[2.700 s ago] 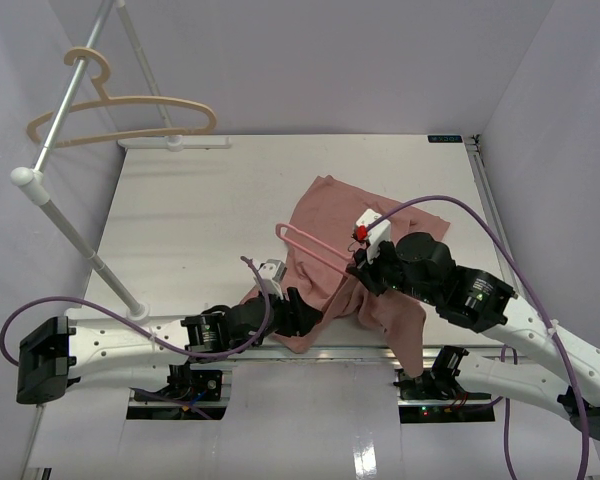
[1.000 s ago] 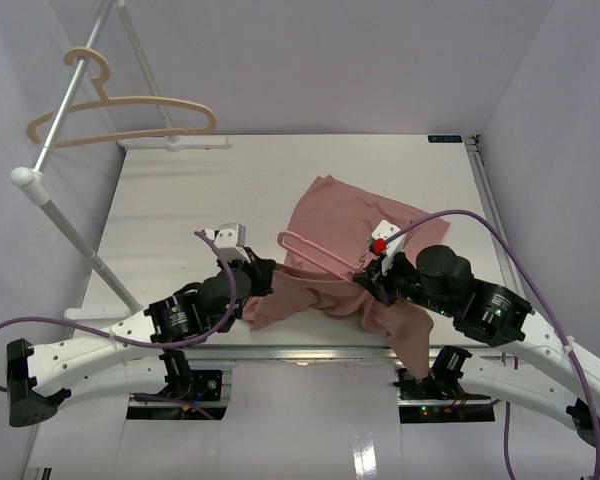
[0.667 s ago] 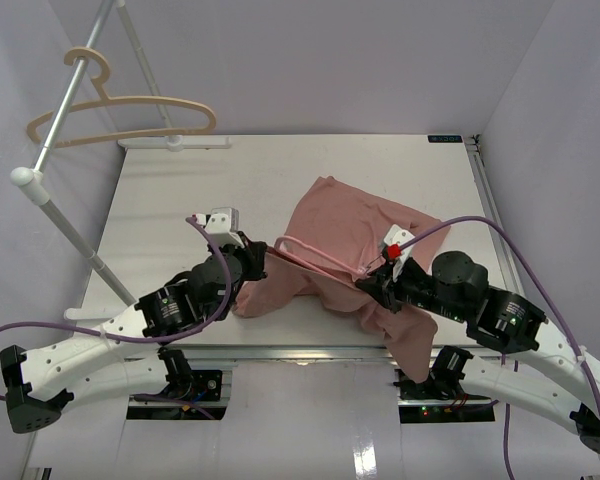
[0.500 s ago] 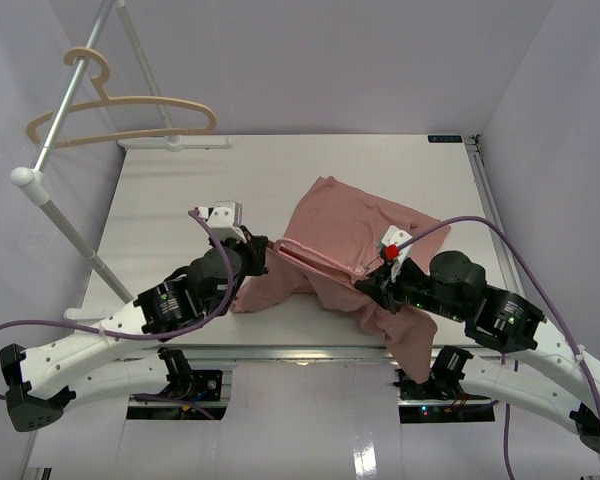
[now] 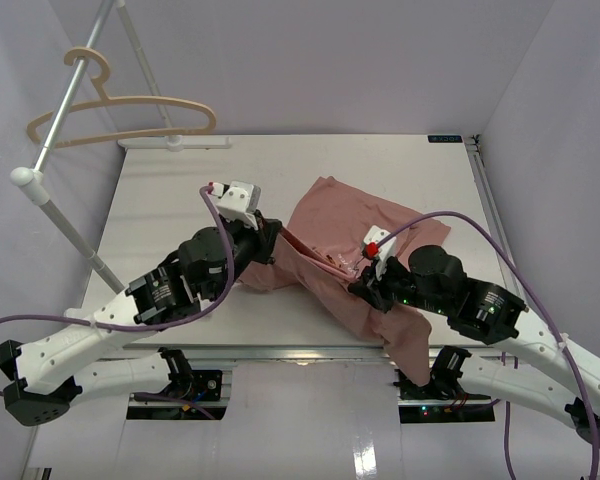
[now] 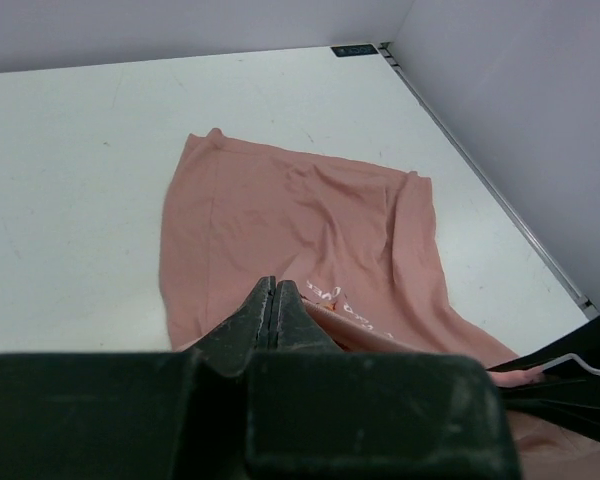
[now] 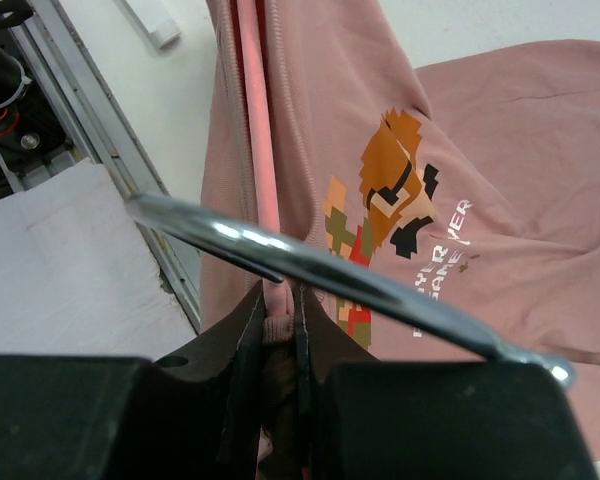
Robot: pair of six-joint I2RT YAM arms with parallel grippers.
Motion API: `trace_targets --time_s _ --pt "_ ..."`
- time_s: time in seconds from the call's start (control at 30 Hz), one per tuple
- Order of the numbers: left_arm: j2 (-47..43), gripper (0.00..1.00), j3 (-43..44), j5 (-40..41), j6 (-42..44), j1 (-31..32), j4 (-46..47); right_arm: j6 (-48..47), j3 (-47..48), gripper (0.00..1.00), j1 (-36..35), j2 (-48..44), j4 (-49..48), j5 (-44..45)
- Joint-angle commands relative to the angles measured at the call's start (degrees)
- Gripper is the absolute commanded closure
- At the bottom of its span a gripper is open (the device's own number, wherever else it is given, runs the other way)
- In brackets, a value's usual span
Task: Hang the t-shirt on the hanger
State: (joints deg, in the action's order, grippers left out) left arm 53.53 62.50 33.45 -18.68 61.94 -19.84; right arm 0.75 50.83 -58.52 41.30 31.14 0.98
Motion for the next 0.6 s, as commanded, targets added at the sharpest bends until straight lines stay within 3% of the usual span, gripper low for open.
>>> trace_targets --time_s 0.0,0.1,0.13,0.23,0.27,0.37,0.57 --pt "4.43 1.00 4.80 -9.82 4.39 -0.60 -0.16 0.21 1.69 0.92 -0.10 1.83 -3.81 -3.95" --pt "9.49 1.00 8.48 -12.92 5.89 -0.64 -3.16 0.08 3.72 0.92 -0.15 4.81 -5.00 -3.79" --pt "11.35 0.93 10.73 -13.01 5.99 -0.71 -5.63 -0.05 4.16 0.92 -0.19 5.26 -5.16 -3.92" --pt "15.98 0.54 18.52 -12.97 5.76 -0.79 -14.56 -0.31 4.55 0.92 -0.12 4.53 -5.53 -4.45" --pt "15.99 0.45 19.52 -12.47 5.76 -0.85 -15.95 -0.31 4.33 0.92 -0.18 3.65 -5.70 -4.06" --pt "13.07 0.40 20.57 -11.30 6.26 -0.86 -17.86 0.04 4.18 0.92 -0.10 1.43 -5.38 -1.89" --pt "2.51 0.40 18.53 -9.85 3.15 -0.86 -19.16 1.29 6.26 0.92 -0.15 -0.26 -4.82 3.45"
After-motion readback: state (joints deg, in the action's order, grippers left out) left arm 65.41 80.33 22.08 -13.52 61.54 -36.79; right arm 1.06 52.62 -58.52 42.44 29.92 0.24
